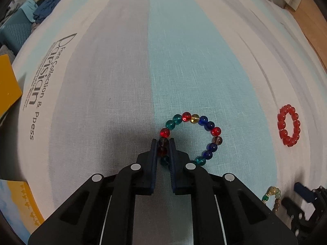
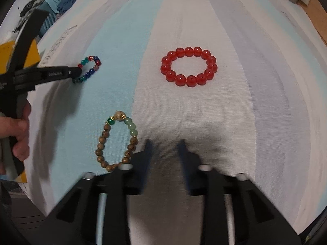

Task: Organize jewelry
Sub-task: 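Close left tool on multicolour bracelet while right tool grasps wooden-green bracelet, then lift and carry both bracelets over the open white box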

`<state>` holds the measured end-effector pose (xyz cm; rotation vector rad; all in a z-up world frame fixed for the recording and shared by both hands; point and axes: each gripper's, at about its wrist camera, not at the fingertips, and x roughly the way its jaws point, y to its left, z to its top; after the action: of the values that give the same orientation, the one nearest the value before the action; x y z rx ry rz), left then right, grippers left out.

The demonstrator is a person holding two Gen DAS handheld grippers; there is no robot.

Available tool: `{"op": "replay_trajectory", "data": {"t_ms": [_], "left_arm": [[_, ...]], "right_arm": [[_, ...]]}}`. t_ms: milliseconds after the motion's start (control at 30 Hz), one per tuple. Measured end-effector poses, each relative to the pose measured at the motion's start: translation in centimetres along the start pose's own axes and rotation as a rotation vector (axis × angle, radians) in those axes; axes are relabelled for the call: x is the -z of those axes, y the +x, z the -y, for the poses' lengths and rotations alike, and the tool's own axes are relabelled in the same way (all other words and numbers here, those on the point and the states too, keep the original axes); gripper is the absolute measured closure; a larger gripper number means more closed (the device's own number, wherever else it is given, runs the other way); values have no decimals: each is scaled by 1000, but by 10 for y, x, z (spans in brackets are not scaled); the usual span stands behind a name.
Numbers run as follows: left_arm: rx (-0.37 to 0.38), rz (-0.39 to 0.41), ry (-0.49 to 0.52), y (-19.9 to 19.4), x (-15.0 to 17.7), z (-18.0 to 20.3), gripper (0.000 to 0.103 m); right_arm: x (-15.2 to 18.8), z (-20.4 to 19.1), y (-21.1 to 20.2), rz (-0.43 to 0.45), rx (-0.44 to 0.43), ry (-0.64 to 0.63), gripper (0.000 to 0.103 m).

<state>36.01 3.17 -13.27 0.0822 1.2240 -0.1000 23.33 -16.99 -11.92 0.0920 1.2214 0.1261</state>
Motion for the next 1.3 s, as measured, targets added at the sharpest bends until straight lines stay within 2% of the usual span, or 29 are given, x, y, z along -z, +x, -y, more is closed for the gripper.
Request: {"op": "replay_trajectory", "data": {"t_ms": [100,267,433,600,733,833,900,1067,1300], "left_arm": [[-3,6,-1,-2,4,6,93],[-1,9,1,-3,8,11,93],[3,11,3,-3,10,9,93],[2,18,2,-1,10,7,93],[1,18,0,0,11,9,93],[-2,17,6,-1,11,10,93],[-2,17,10,-3,12,10,93],[2,19,6,-7,14,10,94],[1,39,4,-23,19,12,94]], "right_arm": [[0,-3,2,-1,-19,1,56],[3,-16,10,-1,47,-46,55],[3,-4,-1,36,9,33,55],[2,-16,1,31,4,-15,55],[6,-32,9,16,48,-55,55],[6,-35,13,8,86,-79,68],[7,-35,13,9,101,-77,95],[6,-28,10,4,76,-60,96],[5,-31,-8,50,65,-54,96]]}}
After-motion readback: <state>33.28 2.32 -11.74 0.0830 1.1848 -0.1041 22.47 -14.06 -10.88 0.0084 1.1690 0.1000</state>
